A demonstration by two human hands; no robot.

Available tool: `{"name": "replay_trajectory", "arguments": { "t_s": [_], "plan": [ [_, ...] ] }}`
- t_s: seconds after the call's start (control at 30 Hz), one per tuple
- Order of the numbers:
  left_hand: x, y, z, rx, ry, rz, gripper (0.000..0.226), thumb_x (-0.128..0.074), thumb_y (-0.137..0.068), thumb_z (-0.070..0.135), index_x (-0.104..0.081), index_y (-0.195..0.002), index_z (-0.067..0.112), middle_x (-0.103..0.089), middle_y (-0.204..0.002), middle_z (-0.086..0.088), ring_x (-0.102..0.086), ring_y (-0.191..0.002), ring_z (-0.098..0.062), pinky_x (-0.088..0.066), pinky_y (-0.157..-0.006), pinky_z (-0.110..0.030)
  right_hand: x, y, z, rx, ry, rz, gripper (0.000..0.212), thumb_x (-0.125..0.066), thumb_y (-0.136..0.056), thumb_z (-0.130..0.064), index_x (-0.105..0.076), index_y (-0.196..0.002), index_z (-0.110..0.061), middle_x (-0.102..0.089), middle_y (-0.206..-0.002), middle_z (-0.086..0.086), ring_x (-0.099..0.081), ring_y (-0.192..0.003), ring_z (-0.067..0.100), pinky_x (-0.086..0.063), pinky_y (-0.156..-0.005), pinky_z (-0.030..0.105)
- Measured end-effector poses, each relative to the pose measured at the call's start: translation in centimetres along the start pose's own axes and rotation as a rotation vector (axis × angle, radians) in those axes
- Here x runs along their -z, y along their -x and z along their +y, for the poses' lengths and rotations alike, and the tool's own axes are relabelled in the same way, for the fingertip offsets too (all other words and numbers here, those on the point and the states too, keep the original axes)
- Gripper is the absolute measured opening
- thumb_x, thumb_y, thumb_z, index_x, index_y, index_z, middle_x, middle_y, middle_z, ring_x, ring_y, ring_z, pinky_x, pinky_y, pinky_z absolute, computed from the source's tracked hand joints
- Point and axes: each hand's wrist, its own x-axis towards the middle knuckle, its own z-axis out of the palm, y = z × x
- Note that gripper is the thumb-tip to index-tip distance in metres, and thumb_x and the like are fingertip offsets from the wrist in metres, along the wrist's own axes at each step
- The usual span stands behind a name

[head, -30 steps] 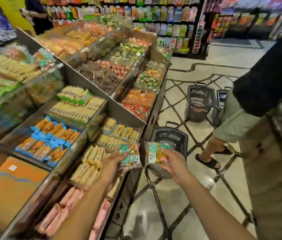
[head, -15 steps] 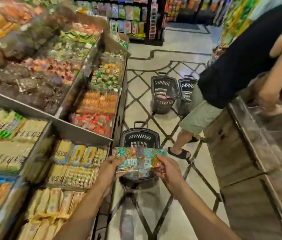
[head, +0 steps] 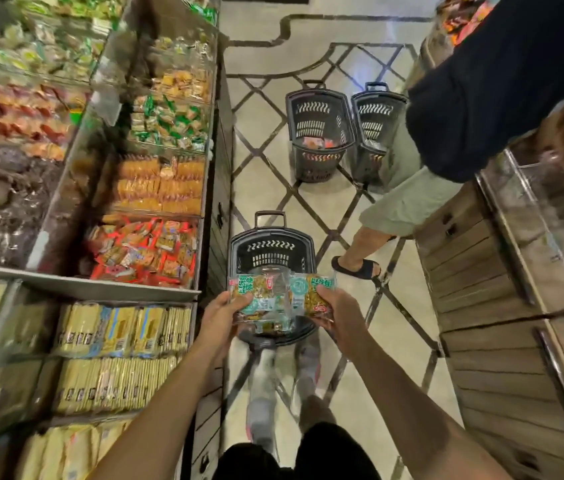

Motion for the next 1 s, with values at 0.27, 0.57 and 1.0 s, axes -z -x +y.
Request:
{"name": "replay_trajectory", "arguments": {
  "t_s": [0.27,0.57,1.0],
  "plan": [
    [-2.5,-8.0,-1.0,0.075,0.004,0.057,0.064,-0.091,-0.072,0.030,-0.066,-0.124,0.001,-0.076,-0.112,-0.011,-0.072,-0.091,-0.024,-0.058,-0.071,-0.035,0.3,-9.4,-0.8,-0.104,0.113,-0.048,0.024,-0.071,-0.098,-0.031,-0.062,-0.101,-0.009,-0.064,-0.078,0.012,-0.067,-0.066,0.023,-0.056,-0.062,0.035],
    [-0.8,-17.1,-5.0,0.229,0.042,0.173,0.060,-0.085,-0.084,0.020,-0.061,-0.135,-0.001,-0.071,-0.130,-0.019,-0.068,-0.121,-0.036,-0.057,-0.102,-0.050,-0.2,-19.7,3.7,-0.182,0.138,-0.084,0.032,-0.075,-0.095,-0.034,-0.069,-0.106,-0.005,-0.077,-0.097,0.013,-0.072,-0.095,0.037,-0.056,-0.093,0.049],
    [4.8,-35.6,-21.1,0.367,-0.409,0.353,0.033,-0.079,-0.092,0.016,-0.063,-0.120,0.014,-0.074,-0.109,-0.006,-0.076,-0.096,-0.025,-0.062,-0.089,-0.049,0.2,-35.4,23.2,-0.396,0.278,0.182,0.023,-0.078,-0.093,-0.035,-0.064,-0.094,-0.018,-0.068,-0.094,0.009,-0.060,-0.071,0.017,-0.051,-0.055,0.021]
  ]
}}
